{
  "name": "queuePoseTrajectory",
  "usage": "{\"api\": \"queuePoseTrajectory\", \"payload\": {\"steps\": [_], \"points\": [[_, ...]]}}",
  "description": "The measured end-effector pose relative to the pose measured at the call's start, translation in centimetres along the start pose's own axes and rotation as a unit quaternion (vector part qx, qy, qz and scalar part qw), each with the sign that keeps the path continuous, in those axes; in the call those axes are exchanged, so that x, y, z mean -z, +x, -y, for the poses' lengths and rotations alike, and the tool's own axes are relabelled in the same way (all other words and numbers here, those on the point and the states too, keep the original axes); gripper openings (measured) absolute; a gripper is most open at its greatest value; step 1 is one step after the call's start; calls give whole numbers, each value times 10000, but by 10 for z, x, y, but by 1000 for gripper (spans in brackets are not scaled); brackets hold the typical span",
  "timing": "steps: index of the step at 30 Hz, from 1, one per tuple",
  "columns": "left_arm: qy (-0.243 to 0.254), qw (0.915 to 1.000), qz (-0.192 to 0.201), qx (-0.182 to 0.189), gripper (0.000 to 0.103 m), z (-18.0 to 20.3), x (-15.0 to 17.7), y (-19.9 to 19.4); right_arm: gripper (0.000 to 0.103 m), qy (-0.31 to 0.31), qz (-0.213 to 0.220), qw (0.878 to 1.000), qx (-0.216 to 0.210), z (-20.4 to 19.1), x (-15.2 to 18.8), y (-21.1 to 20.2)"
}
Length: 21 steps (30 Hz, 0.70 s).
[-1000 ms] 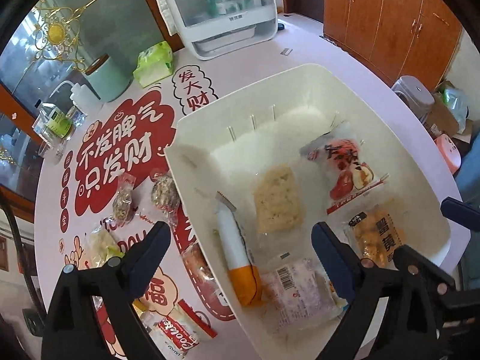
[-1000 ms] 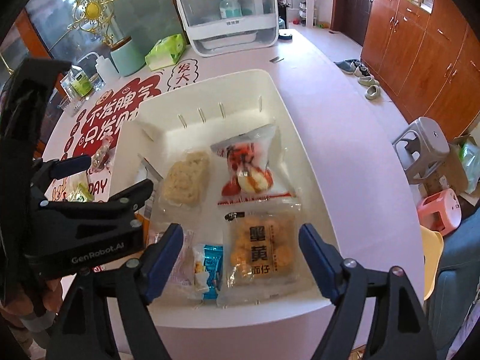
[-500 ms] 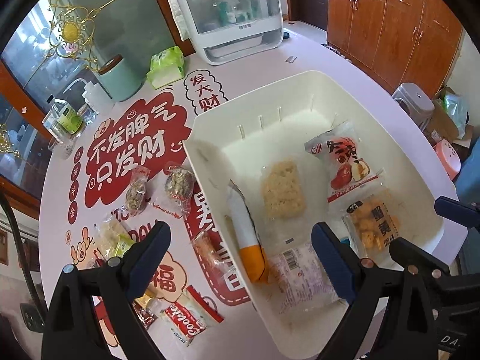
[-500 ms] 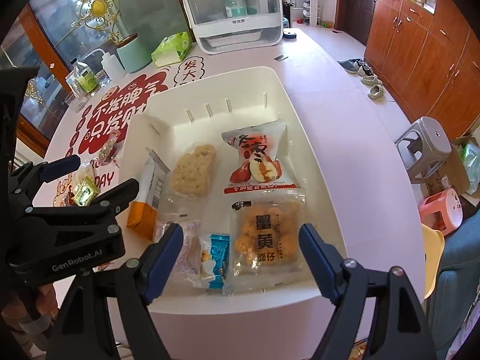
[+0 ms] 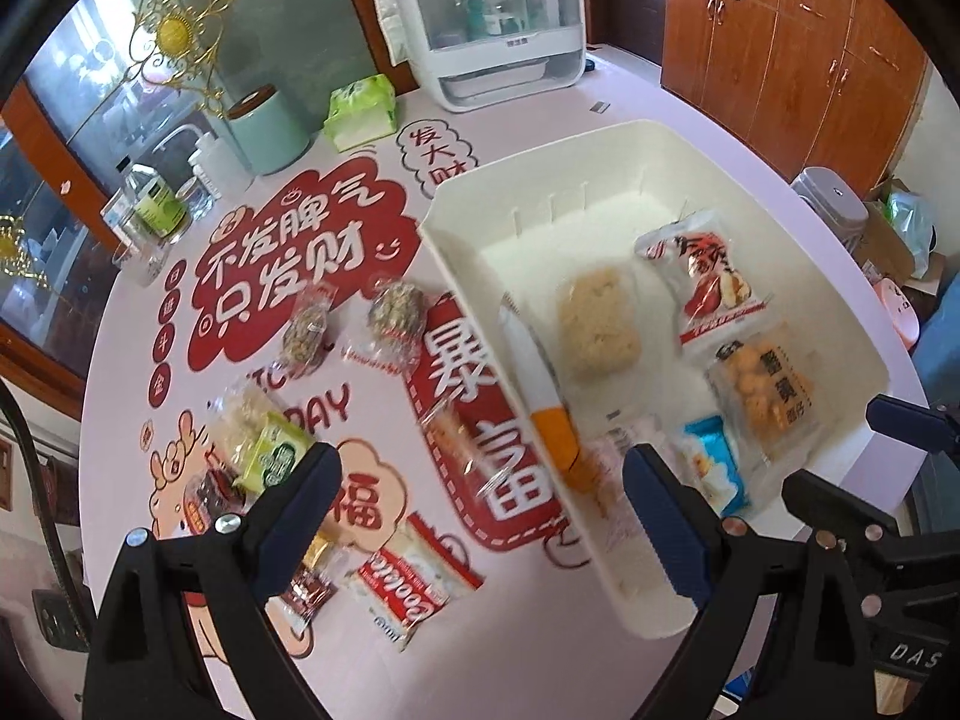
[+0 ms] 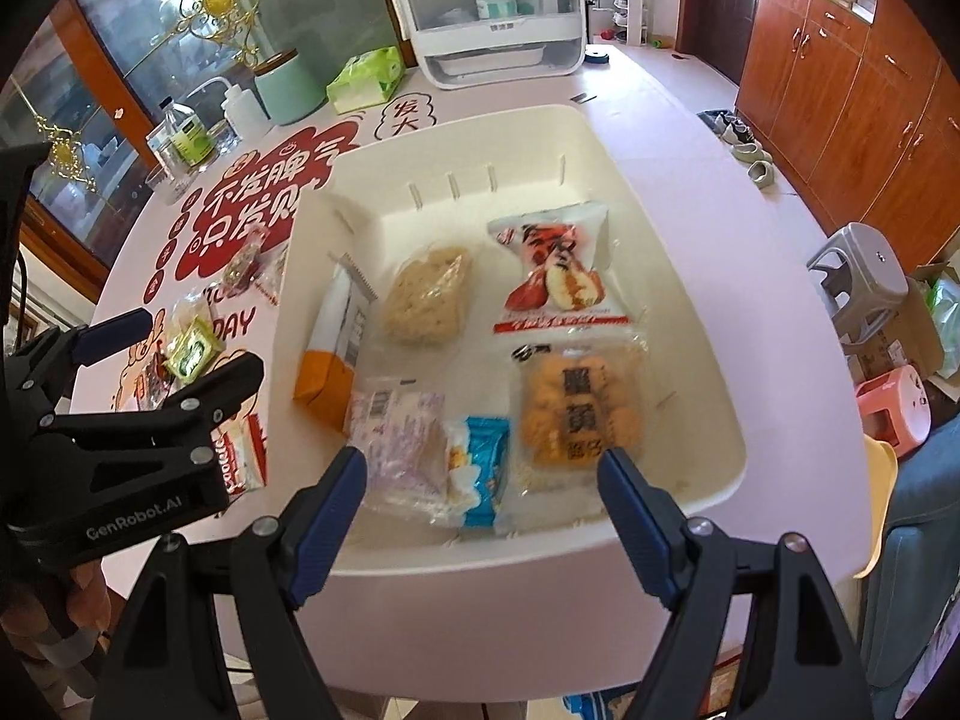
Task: Organize snacks
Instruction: 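Move both tools back from the tray to the snack pile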
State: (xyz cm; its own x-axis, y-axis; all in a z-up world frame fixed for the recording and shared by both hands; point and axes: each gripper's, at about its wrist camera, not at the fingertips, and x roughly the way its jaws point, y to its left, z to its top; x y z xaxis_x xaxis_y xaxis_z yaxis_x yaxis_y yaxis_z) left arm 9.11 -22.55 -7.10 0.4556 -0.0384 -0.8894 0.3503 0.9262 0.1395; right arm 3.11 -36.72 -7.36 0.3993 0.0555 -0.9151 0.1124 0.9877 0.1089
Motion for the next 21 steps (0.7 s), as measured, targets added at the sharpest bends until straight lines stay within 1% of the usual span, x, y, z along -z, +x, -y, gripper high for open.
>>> {"api": "queuePoseTrajectory", "payload": {"steps": [5,10,16,21], "points": [[-92,9999,-29,-26,94,-23,21,-2,80,5,-63,10000,-26,-18,9,1],[-254,9996,-95,-61,94,-59,44,-3,80,-26,-52,10000,-61,-45,11,0],[-593,9979,-217,-163,94,-117,71,-1,80,-71,97,9999,-124,-86,6,-3],[-962,9945,-303,-295,94,-175,92,3,80,-216,264,9993,-140,-129,-1,-3]]}}
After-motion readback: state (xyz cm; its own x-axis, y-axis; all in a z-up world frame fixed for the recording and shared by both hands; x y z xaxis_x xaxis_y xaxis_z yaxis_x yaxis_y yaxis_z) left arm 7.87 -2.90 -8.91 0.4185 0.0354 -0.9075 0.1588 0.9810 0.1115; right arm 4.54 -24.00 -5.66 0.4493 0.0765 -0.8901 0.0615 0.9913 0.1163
